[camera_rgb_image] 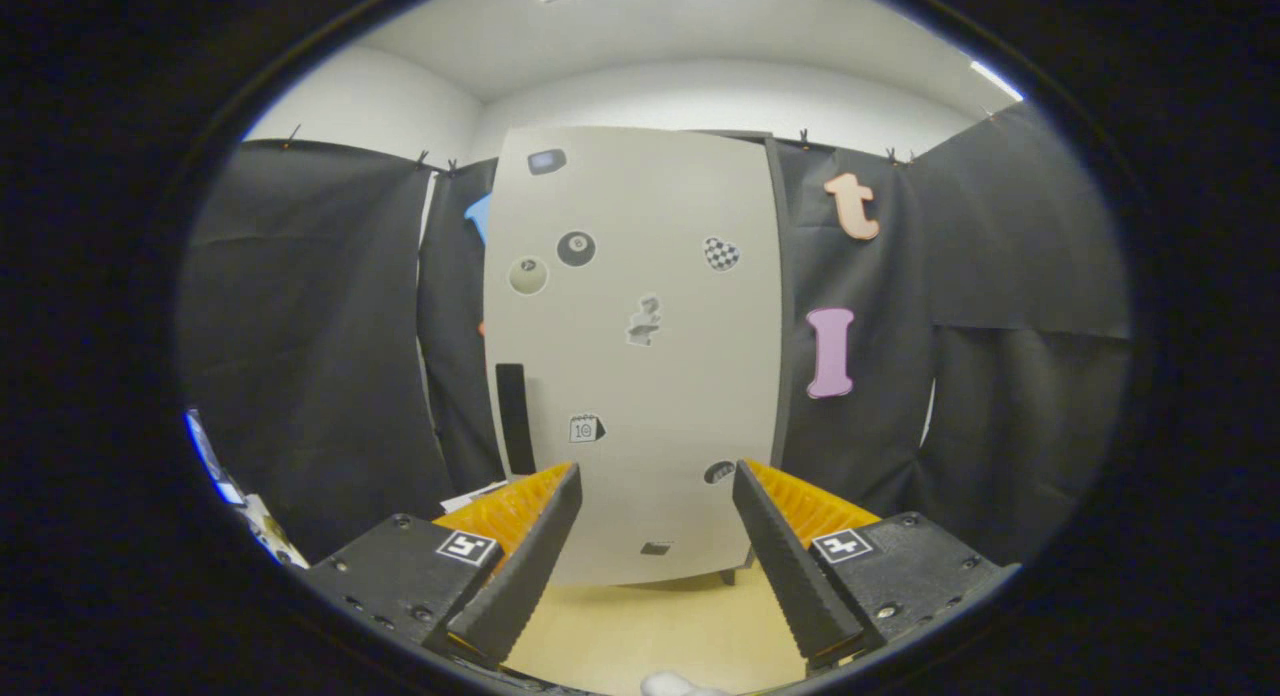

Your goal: Open the shoe cabinet door, grab the shoes and put them into the shoe cabinet, then close the shoe cabinet door.

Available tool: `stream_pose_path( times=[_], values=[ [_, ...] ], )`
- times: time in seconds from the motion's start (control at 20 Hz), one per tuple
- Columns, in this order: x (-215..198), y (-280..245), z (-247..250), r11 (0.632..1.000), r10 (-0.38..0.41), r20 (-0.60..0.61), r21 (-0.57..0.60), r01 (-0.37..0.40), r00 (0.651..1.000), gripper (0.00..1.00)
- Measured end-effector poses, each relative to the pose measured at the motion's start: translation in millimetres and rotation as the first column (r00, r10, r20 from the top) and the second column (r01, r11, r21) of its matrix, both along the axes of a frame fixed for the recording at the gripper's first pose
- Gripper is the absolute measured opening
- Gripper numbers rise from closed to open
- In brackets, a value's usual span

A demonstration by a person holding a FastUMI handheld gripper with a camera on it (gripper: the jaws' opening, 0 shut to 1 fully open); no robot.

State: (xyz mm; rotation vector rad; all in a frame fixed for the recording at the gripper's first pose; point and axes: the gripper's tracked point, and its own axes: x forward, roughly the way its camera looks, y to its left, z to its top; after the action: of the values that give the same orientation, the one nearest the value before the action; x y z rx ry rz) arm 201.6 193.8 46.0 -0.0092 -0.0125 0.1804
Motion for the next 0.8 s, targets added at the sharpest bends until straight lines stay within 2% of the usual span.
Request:
stream_pose_path(
  times=[0.4,0.8],
  values=[
    [-49,-57,-1,0.991,-0.130,0.008,0.031,0.130,0.991,1.00],
    [-66,-65,-1,0.988,-0.152,0.010,0.033,0.152,0.988,0.99]
  ],
)
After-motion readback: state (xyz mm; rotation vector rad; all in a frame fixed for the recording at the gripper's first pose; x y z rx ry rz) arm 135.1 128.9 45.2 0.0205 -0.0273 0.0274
